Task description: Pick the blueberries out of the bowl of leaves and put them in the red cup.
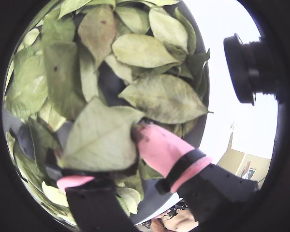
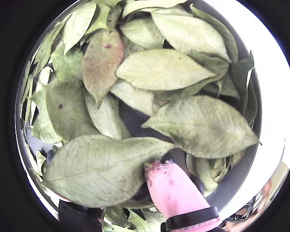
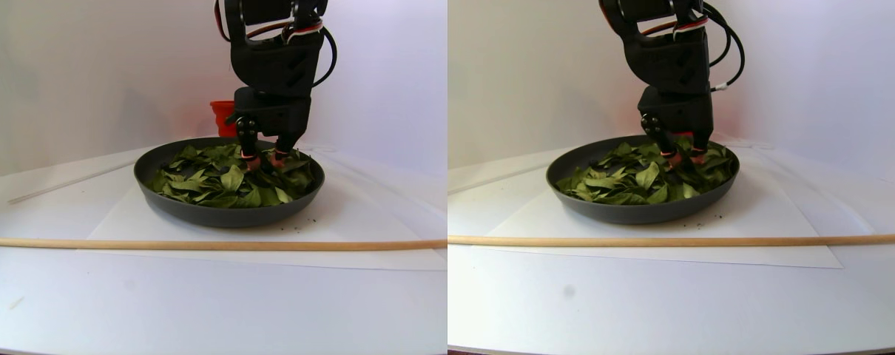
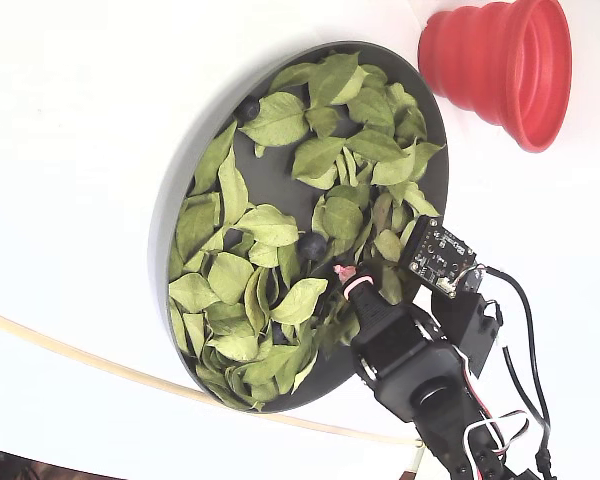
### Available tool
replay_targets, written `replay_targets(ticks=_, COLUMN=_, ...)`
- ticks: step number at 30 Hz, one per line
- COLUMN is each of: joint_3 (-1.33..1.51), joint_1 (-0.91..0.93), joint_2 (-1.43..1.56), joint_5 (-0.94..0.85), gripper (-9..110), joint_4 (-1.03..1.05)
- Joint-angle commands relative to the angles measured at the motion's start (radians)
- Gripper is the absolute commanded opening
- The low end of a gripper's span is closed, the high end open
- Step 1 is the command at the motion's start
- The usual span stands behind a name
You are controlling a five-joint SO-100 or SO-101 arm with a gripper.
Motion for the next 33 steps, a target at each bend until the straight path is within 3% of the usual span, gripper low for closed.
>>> replay_targets(ticks=1, joint_3=-0.041, joint_1=0.026, joint_2=0.104, joint_5=-0.012, gripper=10, joint_4=0.012)
replay_targets(ticks=33, joint_3=-0.100, joint_1=0.025, joint_2=0.227, joint_5=-0.057, gripper=10, joint_4=0.137)
